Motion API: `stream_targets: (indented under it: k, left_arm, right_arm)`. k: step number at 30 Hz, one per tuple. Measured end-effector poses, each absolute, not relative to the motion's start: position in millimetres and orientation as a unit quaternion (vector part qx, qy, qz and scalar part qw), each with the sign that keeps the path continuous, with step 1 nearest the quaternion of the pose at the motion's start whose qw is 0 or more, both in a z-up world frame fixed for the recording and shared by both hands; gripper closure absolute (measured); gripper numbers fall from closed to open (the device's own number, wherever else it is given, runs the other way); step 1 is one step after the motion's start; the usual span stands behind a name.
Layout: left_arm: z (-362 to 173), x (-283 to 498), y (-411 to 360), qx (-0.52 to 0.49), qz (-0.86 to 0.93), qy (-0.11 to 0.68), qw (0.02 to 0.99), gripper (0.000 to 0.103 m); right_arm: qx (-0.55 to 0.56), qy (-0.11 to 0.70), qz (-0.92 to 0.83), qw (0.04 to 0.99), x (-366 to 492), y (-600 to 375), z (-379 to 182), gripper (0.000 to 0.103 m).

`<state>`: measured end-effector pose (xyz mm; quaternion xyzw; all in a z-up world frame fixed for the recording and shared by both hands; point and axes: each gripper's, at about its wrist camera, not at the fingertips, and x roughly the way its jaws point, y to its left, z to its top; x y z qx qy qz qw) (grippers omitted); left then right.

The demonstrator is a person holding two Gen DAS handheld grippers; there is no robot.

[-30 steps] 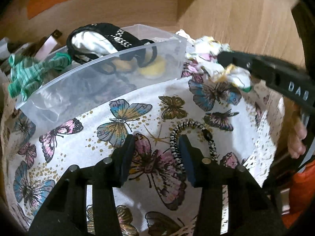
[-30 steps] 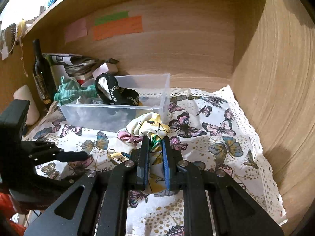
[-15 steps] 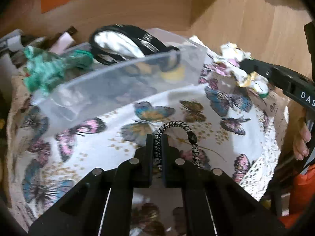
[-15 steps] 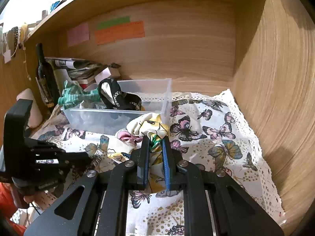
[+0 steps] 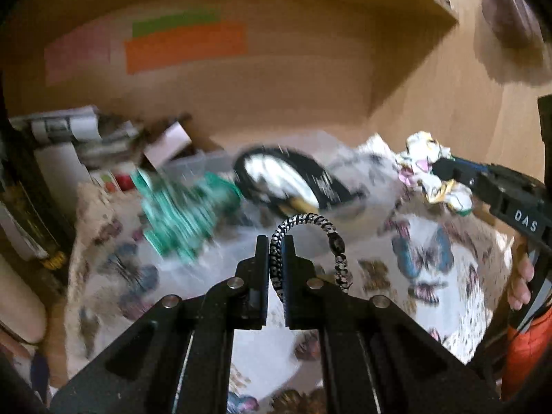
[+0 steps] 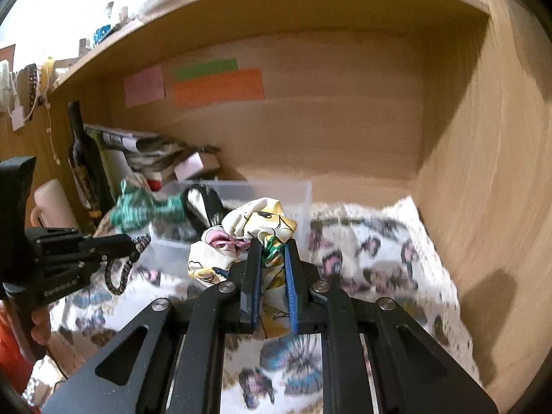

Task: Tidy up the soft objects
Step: 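Drop the floral scrunchie into the box with the right tool while the left tool drops the cord in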

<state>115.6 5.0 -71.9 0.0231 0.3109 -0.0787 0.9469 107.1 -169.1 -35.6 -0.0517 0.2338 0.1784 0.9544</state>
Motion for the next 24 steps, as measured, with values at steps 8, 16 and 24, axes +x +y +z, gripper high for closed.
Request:
stream_targets:
  k: [8, 16, 24]
  left_arm:
    - [-50, 143, 19, -0.007, -0.060, 0.289, 0.955, 0.097]
    - [-70, 176, 18, -0.009, -0.043, 0.315, 0.948, 0.097]
    - [-95, 197, 12, 0.015, -0.020, 0.342, 0.939, 0.097]
  right_arm:
    - [-0.069, 0.221, 0.178, 0.957, 136, -151, -23, 0.092]
    - [-0.081, 0.269, 0.169, 0.945, 183, -138, -43, 0.092]
    - [-0.107, 0.322, 0.165, 0.926, 208, -127, -80, 0.089]
